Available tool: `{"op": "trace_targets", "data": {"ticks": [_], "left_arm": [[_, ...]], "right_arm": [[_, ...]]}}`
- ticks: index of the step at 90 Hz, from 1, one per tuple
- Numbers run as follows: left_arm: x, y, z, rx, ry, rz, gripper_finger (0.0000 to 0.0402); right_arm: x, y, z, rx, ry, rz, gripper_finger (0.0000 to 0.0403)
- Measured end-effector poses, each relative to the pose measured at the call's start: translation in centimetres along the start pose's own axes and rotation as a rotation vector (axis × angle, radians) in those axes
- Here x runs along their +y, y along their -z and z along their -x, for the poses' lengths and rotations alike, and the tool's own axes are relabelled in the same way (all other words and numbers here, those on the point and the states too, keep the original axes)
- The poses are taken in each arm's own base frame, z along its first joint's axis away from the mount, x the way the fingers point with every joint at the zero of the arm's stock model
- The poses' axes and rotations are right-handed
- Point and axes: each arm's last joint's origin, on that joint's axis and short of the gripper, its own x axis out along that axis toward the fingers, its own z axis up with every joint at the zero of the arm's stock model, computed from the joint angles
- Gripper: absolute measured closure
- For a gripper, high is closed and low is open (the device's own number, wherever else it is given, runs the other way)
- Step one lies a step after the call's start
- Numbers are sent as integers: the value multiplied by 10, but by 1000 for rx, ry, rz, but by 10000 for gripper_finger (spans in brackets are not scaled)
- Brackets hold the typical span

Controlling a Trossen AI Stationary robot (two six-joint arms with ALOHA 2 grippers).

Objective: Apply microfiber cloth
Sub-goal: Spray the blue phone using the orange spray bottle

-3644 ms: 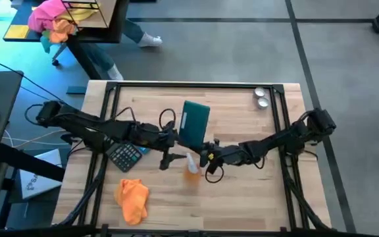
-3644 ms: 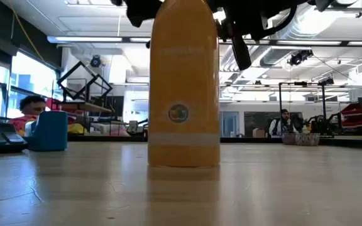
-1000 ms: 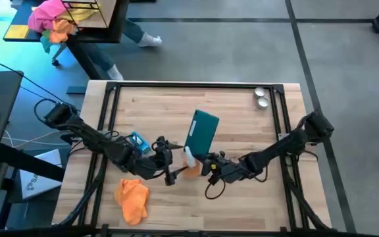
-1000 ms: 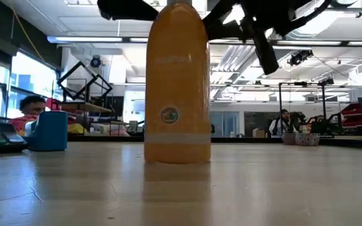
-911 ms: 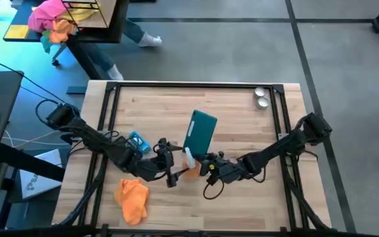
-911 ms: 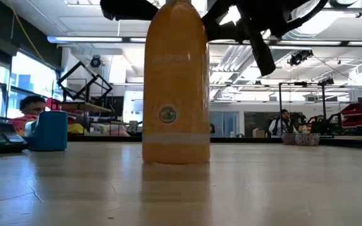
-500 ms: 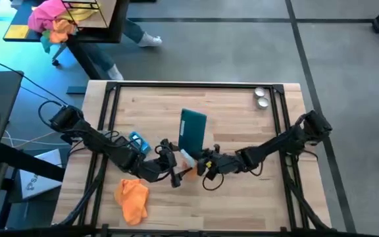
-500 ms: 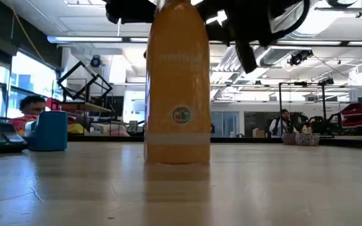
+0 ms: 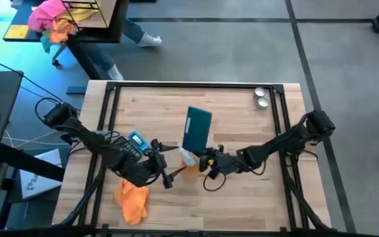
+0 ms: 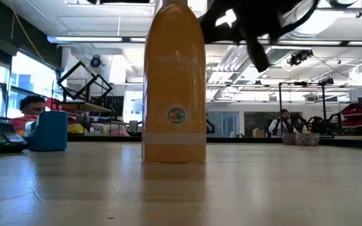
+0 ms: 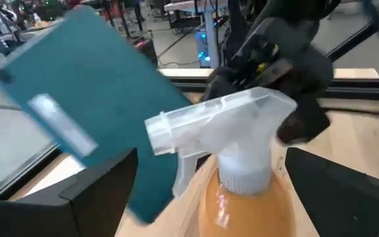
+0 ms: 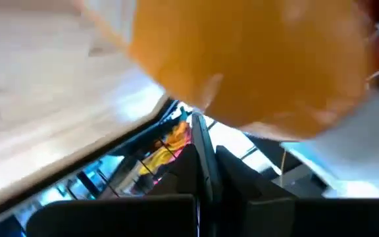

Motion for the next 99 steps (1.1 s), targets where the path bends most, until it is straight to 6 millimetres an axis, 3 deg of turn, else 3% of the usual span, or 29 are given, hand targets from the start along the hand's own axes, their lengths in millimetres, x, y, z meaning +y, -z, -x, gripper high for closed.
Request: {"op": "trace_targets", "data": {"ticks": [39, 53, 73, 99], "left_arm": [[-8, 10, 5, 83, 147, 59, 35], [-12, 10, 0, 37, 90, 61, 35], [-25, 18, -12, 13, 108, 78, 35], [-28, 16, -18, -40, 95, 127, 35]], "right_arm": [[-8, -33, 35, -7, 22, -258, 403], [-6, -35, 37, -15, 10, -372, 403], [-6, -27, 31, 17, 3, -285, 403], [-11, 0, 23, -6, 40, -50, 403]]}}
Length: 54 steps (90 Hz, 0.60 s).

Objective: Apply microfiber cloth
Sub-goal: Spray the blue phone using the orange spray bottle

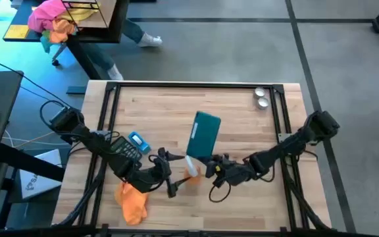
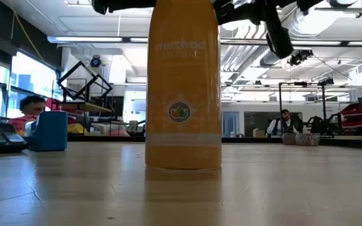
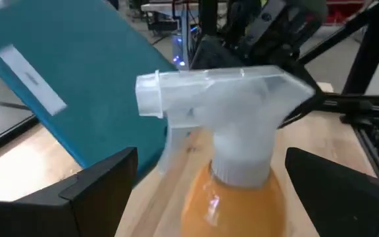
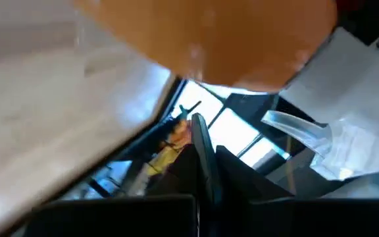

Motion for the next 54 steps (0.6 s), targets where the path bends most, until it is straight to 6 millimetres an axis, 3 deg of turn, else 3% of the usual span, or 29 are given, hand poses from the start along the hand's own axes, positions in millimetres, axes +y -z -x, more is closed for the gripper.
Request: {"op": "trace_targets", "data": {"ticks": [27, 54], "left_arm": [[-6, 14, -14, -10, -4, 21, 35], [-5, 14, -23, -5, 66, 73, 44]], "right_arm": [[7, 20, -19, -19, -15, 114, 403], [8, 22, -30, -178, 92, 270, 403]]}}
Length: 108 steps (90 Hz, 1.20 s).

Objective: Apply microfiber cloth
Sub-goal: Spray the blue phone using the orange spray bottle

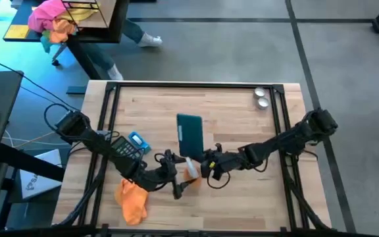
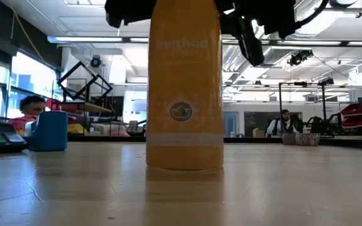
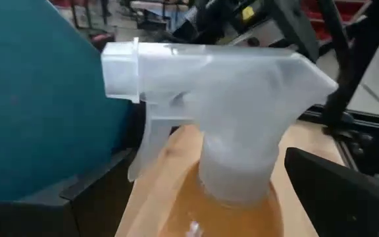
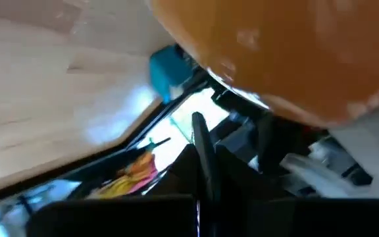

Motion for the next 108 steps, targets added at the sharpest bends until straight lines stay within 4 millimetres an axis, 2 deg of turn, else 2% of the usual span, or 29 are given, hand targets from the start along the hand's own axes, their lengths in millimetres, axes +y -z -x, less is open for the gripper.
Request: {"op": "trace_targets", "data": {"ticks": [17, 32, 54, 69, 90, 108], "left_arm": [[0, -1, 0, 8, 28, -3, 65], [-1, -2, 2, 11, 55, 7, 73], [-1, -3, 1, 14, 71, 61, 93], [5, -4, -5, 26, 78, 102, 145], [9, -8, -10, 22, 99, 100, 281], [2, -6, -3, 23, 123, 22, 281]], "right_arm": [[4, -9, -10, -83, 52, 2, 403], [9, -13, -9, -51, 109, 53, 403], [8, -16, -10, -60, 135, 20, 403], [8, -14, -10, -45, 138, -6, 403], [8, -13, -10, -28, 123, -41, 403], [9, -13, -9, -7, 101, -132, 403]]}}
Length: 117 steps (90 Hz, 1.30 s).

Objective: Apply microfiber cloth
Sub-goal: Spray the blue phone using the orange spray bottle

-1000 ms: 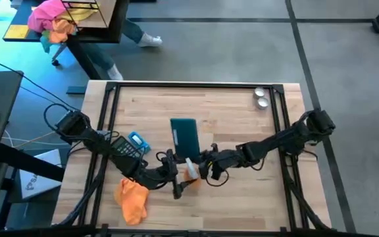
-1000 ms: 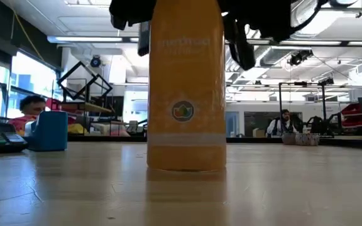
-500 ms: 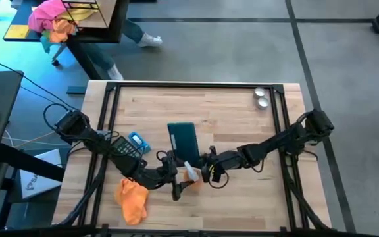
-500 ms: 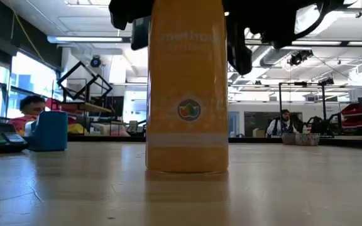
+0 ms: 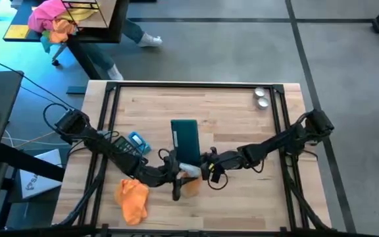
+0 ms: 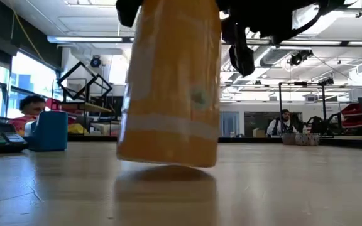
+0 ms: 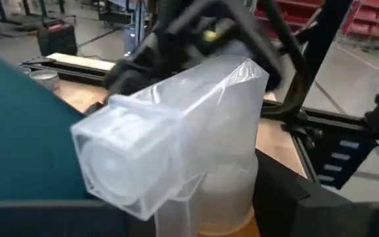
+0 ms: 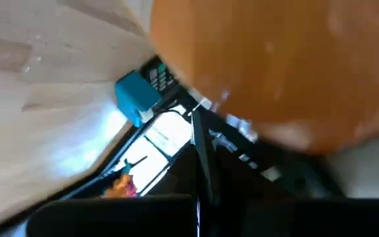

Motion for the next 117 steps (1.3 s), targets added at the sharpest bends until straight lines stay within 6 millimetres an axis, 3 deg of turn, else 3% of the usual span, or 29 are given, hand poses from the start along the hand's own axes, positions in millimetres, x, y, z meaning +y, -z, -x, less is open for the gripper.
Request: {"op": "trace_targets", "data": {"ticks": [16, 28, 53, 70, 80, 97, 117], "left_arm": [[-5, 0, 8, -11, -44, -86, 196], [-5, -18, 21, -69, -73, -150, 154], [-6, -60, 68, -143, -13, -229, 139], [-12, -49, 97, -21, -18, -115, 138], [-16, -32, 93, 16, -87, -76, 138], [-6, -15, 64, 7, -279, -117, 138], [21, -17, 23, -18, -416, -163, 138]], "right_arm": [[-8, -1, 4, 93, 8, -34, 403], [-14, -6, 8, 107, 41, -161, 403], [-12, -17, 15, 226, -60, -405, 403], [-4, -30, 27, 327, -195, -509, 403], [-3, -36, 42, 315, -230, -696, 403], [-7, -52, 59, 175, -264, -1005, 403], [-8, -62, 57, 51, -301, -1170, 403]]}}
